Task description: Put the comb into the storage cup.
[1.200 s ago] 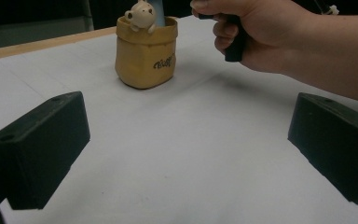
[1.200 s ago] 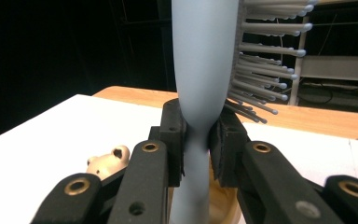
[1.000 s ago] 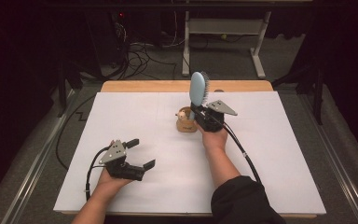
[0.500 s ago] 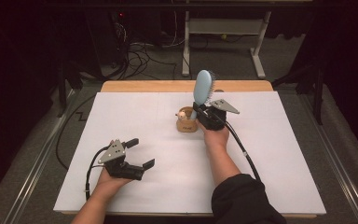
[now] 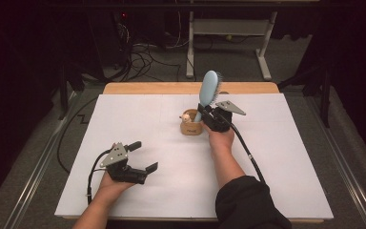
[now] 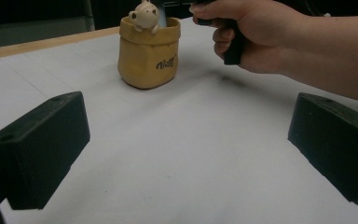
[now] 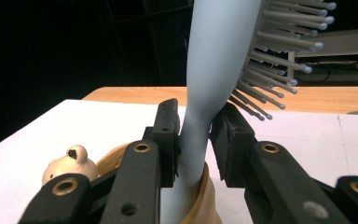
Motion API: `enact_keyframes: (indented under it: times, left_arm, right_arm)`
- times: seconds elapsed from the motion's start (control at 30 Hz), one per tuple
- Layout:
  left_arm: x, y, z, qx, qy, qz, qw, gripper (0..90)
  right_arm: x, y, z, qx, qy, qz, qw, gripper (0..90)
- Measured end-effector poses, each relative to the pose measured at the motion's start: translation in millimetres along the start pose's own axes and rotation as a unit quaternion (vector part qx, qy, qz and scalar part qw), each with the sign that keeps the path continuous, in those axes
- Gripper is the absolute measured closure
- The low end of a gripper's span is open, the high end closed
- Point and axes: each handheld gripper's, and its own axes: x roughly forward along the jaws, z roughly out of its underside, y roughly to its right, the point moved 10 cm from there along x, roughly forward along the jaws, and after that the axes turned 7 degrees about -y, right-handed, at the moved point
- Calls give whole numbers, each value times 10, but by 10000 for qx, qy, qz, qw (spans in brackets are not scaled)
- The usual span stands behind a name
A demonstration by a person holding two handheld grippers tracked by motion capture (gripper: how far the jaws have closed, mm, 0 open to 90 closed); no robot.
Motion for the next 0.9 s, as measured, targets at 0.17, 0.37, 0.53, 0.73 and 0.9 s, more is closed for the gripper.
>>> enact_keyframes:
  times: [0.17,0.37,0.53,0.73,0.9]
  left_arm:
    - [2,2,-1,3,0,0,10000,0]
    - [5,3,1,6,-4,1,10000,0]
    - [0,2,0,8,-3,5,10000,0]
    - [3,1,1,-2,-4,2,10000,0]
    - [0,-3,1,5,-2,-1,10000,0]
  right_arm:
    - [7,13,-6,18,-3,0,10000,712]
    - [22,18,2,-10,-15,7,10000,696]
    - [36,13,2,-48,-35,58,10000,678]
    - [53,-1,-2,-130,-72,115,9998,650]
    - [54,-13,-3,-199,-90,119,9997,627]
